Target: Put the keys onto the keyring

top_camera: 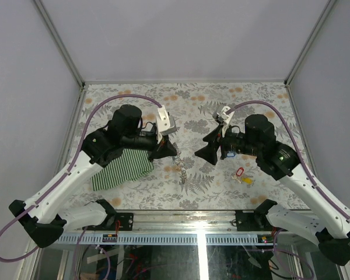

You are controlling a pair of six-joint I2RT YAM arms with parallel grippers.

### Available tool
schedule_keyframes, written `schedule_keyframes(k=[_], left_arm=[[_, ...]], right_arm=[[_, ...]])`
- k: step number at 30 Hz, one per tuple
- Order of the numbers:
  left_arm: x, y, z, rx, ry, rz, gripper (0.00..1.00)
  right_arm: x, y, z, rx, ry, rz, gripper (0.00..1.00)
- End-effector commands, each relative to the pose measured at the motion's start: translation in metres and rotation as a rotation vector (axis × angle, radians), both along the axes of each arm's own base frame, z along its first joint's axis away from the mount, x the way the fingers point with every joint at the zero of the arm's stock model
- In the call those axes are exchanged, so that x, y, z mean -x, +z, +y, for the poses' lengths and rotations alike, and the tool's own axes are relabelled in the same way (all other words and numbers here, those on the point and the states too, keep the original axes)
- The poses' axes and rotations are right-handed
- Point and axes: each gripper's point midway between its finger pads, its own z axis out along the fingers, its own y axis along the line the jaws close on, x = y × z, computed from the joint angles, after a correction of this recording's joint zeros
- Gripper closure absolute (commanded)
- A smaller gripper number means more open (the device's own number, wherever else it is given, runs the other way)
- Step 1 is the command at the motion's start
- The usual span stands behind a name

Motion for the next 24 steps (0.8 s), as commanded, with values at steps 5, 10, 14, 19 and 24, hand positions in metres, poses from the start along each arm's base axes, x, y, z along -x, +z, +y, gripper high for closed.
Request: schedule_keyframes(k=[5,10,14,19,24], left_arm=[[0.001,0.023,-0.002,0.042,-0.02,-0.063,1.0],[0.004,0.027,-0.002,0.046,-0.036,-0.069,1.0],[0.007,0.029,-0.001,0.047,-0.05,-0.072,1.0],[0.015,0.032,0.0,0.055,-0.097,-0.084,1.0],[0.017,0.033,0.003,0.023,-0.123,-0.093,1.0]], right_arm=[[-0.001,0.026,0.012,-0.052,0.062,-0.064,0.28],[0.011,0.037,0.029,-0.124,0.202,-0.083,0.38],[0.026,0.046,0.041,-0.166,0.345,-0.089,0.43],[0.038,0.055,0.048,-0.239,0.467,-0.163,0.44],[0.034,0.057,0.049,-0.244,0.474,-0.236,0.46]])
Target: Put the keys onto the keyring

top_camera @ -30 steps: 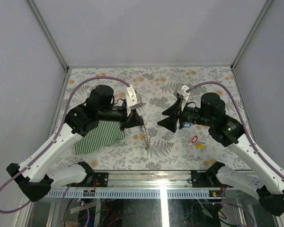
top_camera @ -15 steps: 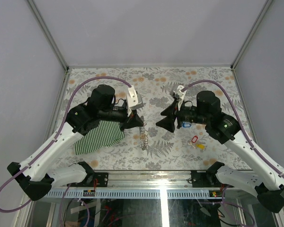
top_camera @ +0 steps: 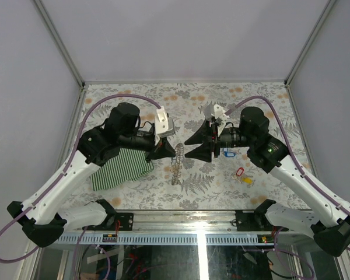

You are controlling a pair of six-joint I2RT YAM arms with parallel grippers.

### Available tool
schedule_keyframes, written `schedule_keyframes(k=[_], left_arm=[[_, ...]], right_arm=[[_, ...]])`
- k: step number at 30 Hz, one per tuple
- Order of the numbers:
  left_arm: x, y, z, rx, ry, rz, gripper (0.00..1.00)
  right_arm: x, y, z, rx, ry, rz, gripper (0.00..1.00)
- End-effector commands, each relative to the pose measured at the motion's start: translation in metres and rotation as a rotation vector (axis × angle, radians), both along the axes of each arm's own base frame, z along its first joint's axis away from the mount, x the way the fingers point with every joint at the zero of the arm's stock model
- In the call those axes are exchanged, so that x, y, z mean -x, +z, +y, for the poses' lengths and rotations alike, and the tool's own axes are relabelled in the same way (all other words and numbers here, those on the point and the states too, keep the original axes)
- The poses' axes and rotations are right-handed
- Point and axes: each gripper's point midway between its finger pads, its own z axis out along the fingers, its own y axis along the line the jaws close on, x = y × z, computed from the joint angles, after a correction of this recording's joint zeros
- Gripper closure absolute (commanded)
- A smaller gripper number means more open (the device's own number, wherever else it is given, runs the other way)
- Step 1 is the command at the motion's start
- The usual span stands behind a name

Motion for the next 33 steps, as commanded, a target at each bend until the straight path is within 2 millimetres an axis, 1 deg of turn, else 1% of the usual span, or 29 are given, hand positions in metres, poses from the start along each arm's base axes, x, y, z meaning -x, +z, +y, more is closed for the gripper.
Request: schedule_keyframes(k=[1,3,10,14,18,24,33], left_arm=[[0.007,0.02,-0.001,0.016,-0.064,-0.06,1.0],[0.007,0.019,0.0,0.004,-0.072,-0.058,1.0],[0.008,0.021,-0.002,0.002,-0.082,-0.067,1.0],[0.007,0.02,-0.003,-0.002,-0.08,-0.068,1.0],[0.007,0.022,-0.004,0.0,-0.081,-0.07,1.0],[0.006,0.022,-0.004,-0.002,-0.079,-0.073,1.0],[0.005,0.022,-0.004,-0.004,-0.074,-0.075,1.0]], right_arm=[[0.001,0.019,0.005,-0.087,0.053,-0.139,0.47],[-0.002,0.018,0.006,-0.101,0.039,-0.152,0.49],[-0.003,0.015,0.011,-0.109,0.067,-0.147,0.51],[-0.003,0.014,0.013,-0.114,0.074,-0.13,0.56],[-0.004,0.006,0.017,-0.095,0.075,-0.105,0.61],[-0.004,-0.006,0.026,-0.042,0.059,-0.101,0.64],[-0.004,-0.011,0.028,-0.021,0.057,-0.102,0.7]])
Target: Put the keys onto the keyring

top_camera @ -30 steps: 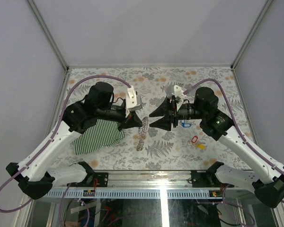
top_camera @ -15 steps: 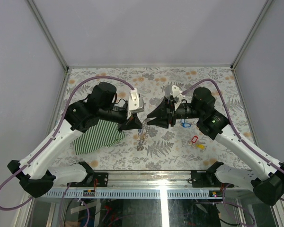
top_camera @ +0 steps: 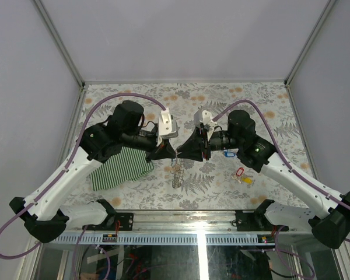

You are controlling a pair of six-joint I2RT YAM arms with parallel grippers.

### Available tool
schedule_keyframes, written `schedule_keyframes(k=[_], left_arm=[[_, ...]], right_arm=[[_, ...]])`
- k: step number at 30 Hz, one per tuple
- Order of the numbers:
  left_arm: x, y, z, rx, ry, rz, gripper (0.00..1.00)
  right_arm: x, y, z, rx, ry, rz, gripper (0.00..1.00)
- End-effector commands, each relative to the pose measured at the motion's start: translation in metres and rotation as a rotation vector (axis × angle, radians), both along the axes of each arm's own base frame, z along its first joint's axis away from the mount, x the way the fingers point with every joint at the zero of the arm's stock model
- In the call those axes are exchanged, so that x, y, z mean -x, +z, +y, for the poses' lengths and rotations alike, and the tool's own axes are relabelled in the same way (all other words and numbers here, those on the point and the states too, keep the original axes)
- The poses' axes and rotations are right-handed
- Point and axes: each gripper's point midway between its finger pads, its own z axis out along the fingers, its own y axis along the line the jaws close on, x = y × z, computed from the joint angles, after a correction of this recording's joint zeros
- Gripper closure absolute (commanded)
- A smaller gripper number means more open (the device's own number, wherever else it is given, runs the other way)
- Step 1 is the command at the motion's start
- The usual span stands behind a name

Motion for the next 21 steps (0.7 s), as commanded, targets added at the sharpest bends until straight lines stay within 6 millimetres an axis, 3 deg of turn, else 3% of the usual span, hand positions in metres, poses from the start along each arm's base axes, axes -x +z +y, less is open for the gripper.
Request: schedule_keyframes(k=[1,21], left_arm=[[-0.0002,0.0206,-0.0033,0.049,-0.017,-0.058,1.0],[-0.002,0.019,-0.0048,0.043,-0.015,-0.052,1.0]], right_arm=[[-0.0043,0.0135,0.0047,-0.022,-0.01,-0.055,0.71],[0.0009,0.0234,0.0062,-0.05,0.005,-0.081,0.72]])
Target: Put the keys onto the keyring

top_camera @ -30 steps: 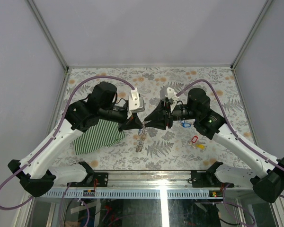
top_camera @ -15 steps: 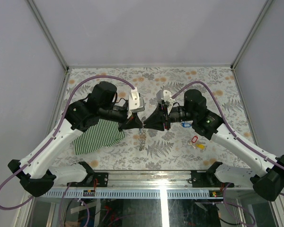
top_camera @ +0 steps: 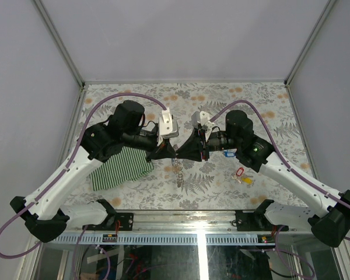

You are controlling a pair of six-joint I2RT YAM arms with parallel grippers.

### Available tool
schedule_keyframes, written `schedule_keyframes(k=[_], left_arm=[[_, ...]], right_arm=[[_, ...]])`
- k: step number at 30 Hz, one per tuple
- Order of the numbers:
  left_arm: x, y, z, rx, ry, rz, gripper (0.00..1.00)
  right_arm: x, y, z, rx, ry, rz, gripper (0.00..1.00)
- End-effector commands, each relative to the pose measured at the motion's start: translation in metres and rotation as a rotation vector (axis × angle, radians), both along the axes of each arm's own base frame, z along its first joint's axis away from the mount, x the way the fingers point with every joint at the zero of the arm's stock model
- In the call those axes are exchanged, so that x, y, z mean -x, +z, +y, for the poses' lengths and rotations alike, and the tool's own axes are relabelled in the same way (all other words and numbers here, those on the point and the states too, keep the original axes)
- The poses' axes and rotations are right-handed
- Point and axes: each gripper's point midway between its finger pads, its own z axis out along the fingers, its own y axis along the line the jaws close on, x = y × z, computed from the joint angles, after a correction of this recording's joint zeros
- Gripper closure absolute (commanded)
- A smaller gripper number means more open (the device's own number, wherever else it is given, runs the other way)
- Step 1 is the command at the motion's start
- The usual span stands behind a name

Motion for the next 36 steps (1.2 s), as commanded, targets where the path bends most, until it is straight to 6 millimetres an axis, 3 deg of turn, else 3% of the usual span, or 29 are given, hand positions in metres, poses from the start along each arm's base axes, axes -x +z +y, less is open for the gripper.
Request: schedule_keyframes(k=[1,8,15,20,24,36], left_arm=[[0.001,0.021,-0.004,0.05,-0.022,-0.054,1.0],[-0.001,0.02,-0.004,0.046,-0.017,-0.057,1.0],[-0.001,0.019,-0.004,0.044,-0.015,-0.056,1.0],[-0.002,0.018,-0.004,0.043,-0.015,-0.055,1.0],[-0.001,0.019,-0.004,0.044,-0.014,-0.059,1.0],[-0.002,0.019,-0.003,0.043,-0.009,-0.063,1.0]], right_arm=[[0.0,0.029,0.002,-0.072,0.001,-0.091,0.71],[0.002,0.034,0.001,-0.084,0.006,-0.106,0.73],[0.004,0.033,0.0,-0.078,0.011,-0.104,0.92],[0.004,0.035,0.0,-0.083,0.007,-0.104,0.97],[0.004,0.037,-0.001,-0.094,0.002,-0.11,0.8],[0.004,0.039,-0.003,-0.089,-0.011,-0.126,0.74]])
